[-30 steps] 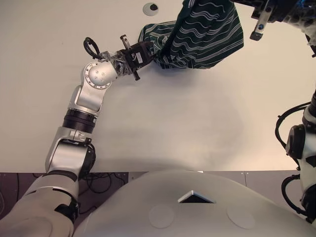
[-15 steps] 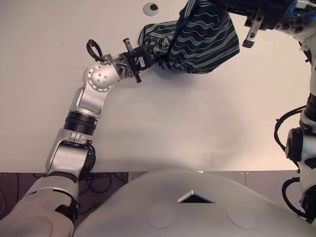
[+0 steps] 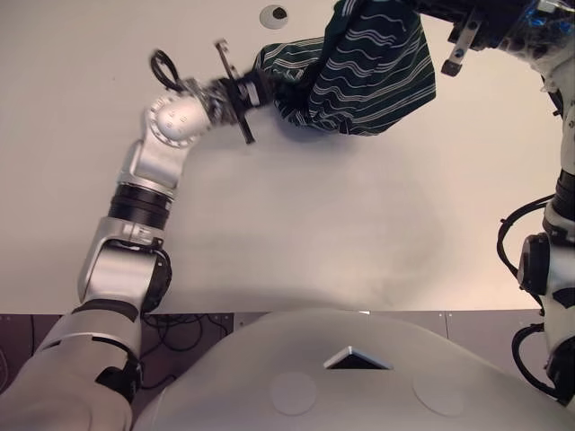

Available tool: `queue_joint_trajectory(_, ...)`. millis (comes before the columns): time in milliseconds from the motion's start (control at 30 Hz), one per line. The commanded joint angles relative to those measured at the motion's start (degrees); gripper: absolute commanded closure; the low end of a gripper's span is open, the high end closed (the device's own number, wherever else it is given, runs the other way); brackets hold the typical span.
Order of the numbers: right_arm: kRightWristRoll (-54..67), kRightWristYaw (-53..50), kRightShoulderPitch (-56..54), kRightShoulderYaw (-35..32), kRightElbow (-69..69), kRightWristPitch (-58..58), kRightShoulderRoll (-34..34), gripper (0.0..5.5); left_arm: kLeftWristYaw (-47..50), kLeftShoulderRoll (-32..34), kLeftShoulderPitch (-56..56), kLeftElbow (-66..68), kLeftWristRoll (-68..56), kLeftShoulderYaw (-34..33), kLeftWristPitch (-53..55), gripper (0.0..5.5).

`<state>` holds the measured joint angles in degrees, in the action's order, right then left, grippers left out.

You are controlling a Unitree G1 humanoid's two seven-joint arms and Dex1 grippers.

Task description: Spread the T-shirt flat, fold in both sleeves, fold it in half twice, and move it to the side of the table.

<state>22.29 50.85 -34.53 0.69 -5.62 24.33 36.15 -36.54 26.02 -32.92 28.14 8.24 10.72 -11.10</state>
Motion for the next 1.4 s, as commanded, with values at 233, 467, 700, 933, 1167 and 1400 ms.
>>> queue_joint_trajectory(233, -15.23, -13.32, -33.05, 0.94, 51.57, -24.64, -10.45, 5.50, 10.31, 5.20, -39.27, 39.01, 1.00, -7.71, -1.17, 5.48)
queue_joint_trajectory(467, -25.67, -24.88, -52.63, 2.75, 77.32, -36.96, -12.28, 5.50, 15.62, 5.97, -54.81, 48.39, 4.35, -7.96, 2.77, 5.48)
queue_joint_trajectory(700, -31.98, -31.36, -58.64, 3.18, 81.76, -39.45, -10.83, 5.50, 16.72, 8.52, -62.88, 49.55, 7.16, -7.92, 3.87, 5.48)
queue_joint_trajectory(933, -29.54, 0.27, -52.53, 3.37, 75.93, -47.23, -3.86, 5.50, -10.18, 13.12, -58.41, 47.52, 2.44, -10.25, 2.34, 5.48)
queue_joint_trajectory(1167, -12.89, 29.94, -32.41, 3.04, 34.23, -27.90, 5.13, 5.50, -53.91, 28.44, -39.97, 16.19, -14.18, -13.04, 20.60, 5.48)
queue_joint_trajectory(1400, 2.09, 41.01, 0.60, 3.03, -9.50, -4.13, 24.56, 5.50, -55.95, 49.58, 0.21, -40.69, -39.90, -22.81, 47.55, 5.48)
